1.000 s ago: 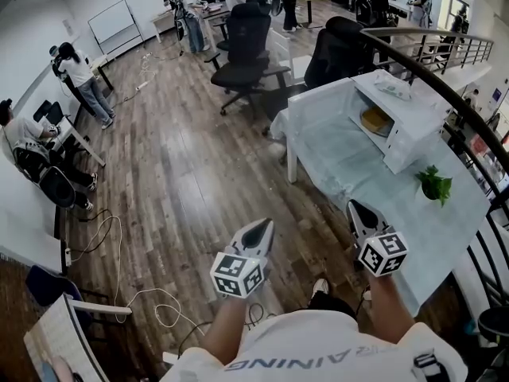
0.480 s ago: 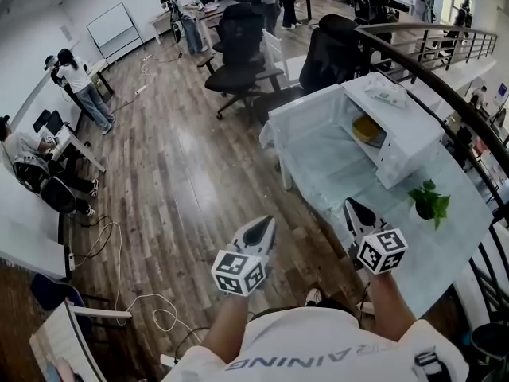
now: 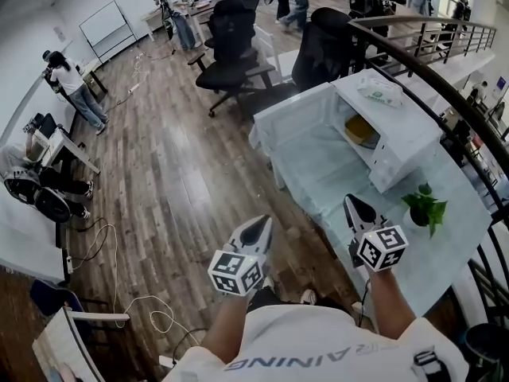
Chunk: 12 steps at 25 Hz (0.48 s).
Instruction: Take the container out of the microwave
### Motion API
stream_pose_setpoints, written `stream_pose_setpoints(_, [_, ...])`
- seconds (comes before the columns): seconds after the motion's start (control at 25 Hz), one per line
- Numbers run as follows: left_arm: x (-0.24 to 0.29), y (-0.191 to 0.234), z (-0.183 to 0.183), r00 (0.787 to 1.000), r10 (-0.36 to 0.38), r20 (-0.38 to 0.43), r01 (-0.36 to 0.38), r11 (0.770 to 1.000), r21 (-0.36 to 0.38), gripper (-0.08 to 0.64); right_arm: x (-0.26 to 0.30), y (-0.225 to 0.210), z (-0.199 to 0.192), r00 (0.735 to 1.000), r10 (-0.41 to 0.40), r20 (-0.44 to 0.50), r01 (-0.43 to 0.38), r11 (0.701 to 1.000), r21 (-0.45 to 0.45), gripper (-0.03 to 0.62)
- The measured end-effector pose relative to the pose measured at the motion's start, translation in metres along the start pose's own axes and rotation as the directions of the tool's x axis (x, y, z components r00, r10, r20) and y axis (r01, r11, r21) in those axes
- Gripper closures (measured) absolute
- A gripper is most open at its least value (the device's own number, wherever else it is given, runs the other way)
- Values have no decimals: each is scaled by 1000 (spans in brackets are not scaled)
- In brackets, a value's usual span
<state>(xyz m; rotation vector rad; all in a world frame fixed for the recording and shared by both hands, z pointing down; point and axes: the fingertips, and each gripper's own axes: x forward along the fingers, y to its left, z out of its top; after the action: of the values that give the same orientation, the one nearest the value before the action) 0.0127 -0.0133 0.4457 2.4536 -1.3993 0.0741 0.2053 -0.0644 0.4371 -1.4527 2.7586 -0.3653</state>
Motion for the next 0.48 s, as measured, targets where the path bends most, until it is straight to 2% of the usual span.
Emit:
stream_pose_setpoints(0.28, [50,16,8,997,-78,-1,78,997,-3,523,19,-31,6,997,-76,7,76,997,-24,571])
stream_pose_setpoints(0.48, [90,39,34,986,-167,10,167,986,23,525,50,-46,9,988,-153,1,153,988,-35,571])
